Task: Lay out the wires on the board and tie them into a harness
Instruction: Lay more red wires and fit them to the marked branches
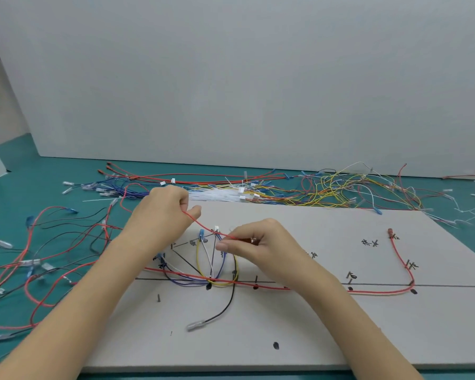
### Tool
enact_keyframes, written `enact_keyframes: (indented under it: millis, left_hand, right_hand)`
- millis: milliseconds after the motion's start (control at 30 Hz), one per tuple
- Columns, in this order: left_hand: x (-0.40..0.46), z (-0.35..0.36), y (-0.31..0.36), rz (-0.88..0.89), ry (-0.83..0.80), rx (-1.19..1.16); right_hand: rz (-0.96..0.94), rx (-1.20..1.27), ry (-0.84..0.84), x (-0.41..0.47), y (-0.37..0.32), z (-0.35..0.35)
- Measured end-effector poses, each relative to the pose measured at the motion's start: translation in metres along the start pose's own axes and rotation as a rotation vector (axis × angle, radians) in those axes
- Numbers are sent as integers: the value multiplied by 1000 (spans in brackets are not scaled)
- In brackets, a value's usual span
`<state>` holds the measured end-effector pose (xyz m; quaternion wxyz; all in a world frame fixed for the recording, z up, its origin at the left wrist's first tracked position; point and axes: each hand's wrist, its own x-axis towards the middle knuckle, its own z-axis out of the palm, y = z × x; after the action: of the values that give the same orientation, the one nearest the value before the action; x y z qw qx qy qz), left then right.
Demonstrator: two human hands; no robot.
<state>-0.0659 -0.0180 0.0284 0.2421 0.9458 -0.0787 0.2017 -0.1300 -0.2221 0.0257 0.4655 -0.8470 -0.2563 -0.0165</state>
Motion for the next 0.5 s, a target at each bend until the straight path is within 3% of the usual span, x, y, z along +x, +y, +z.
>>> enact_keyframes:
  millis: [267, 400, 500]
  left_hand:
    - [14, -25, -37, -273, 109, 152]
    - [13, -19, -28, -203, 117, 134]
    - [11, -21, -22, -17, 163, 75]
  right_hand:
    - [-36, 138, 236, -2, -3, -23]
    - [-74, 127, 398, 2, -3, -25]
    - [-79, 57, 490, 5, -2, -35]
